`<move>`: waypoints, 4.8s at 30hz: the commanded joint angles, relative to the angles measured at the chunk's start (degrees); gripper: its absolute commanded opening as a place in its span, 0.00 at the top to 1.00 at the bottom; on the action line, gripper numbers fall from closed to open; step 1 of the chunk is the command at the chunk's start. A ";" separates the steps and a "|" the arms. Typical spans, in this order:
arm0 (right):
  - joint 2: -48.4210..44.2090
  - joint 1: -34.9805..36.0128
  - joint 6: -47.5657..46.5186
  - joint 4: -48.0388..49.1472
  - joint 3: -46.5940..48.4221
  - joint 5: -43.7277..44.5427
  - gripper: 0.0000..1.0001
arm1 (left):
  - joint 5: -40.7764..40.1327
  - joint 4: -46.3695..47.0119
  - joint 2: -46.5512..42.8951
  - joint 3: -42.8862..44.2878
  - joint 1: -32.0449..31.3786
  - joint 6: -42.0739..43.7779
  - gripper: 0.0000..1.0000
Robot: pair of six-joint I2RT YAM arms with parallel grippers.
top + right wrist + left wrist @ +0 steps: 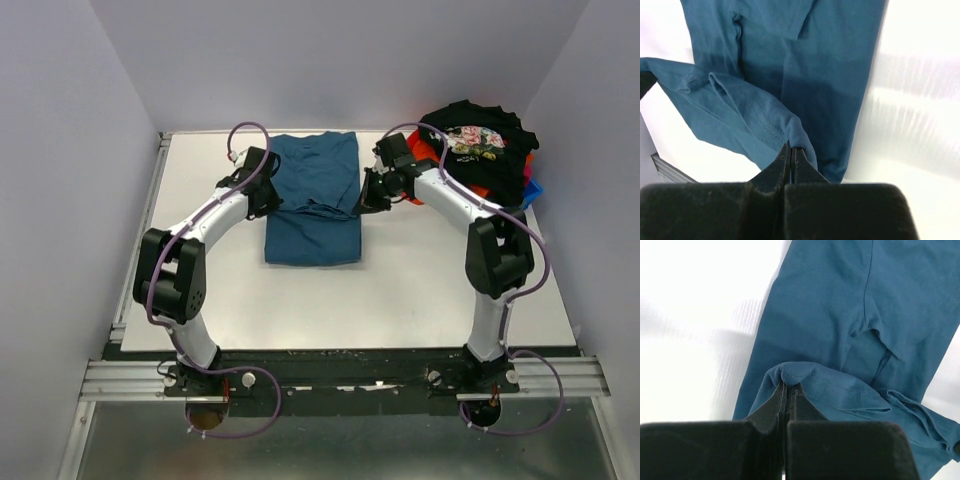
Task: Fold and stack the t-shirts
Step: Fold the folded rectangular tshirt in 1/3 of the way, then grab one side of the 2/3 rectangular tshirt with both arms, then fold the long partially folded tshirt into a neat square
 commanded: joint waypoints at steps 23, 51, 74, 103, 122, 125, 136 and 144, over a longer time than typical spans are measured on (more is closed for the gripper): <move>16.88 -4.91 -2.48 -6.98 19.67 -1.51 0.98 | 9.45 9.05 10.88 6.80 5.49 -1.80 1.00; -11.33 -1.49 -5.02 14.81 -25.15 -6.87 0.51 | 22.72 23.02 -10.65 -25.45 6.99 -0.66 0.39; -0.43 0.18 -3.09 14.38 -25.42 -3.53 0.66 | 16.57 17.23 -14.78 -32.14 6.90 3.65 0.46; -11.58 2.56 -4.93 10.69 -30.95 -2.57 0.99 | 23.35 23.31 -15.29 -37.41 5.76 1.53 1.00; -42.17 2.65 -5.12 -3.10 -41.52 -3.02 0.99 | 18.07 -4.56 -49.23 -38.13 -6.72 -5.15 1.00; -40.69 2.56 -5.82 -4.51 -36.16 -0.38 0.99 | 15.62 -4.75 -47.49 -33.21 -6.55 -3.48 1.00; -15.58 -7.45 -6.96 -5.83 -7.69 -5.72 0.99 | 12.63 8.96 -25.79 -16.33 1.44 -2.24 1.00; 3.86 -11.41 -4.94 -6.81 11.65 -10.39 0.99 | 12.27 14.33 -8.65 -5.52 5.31 -4.09 1.00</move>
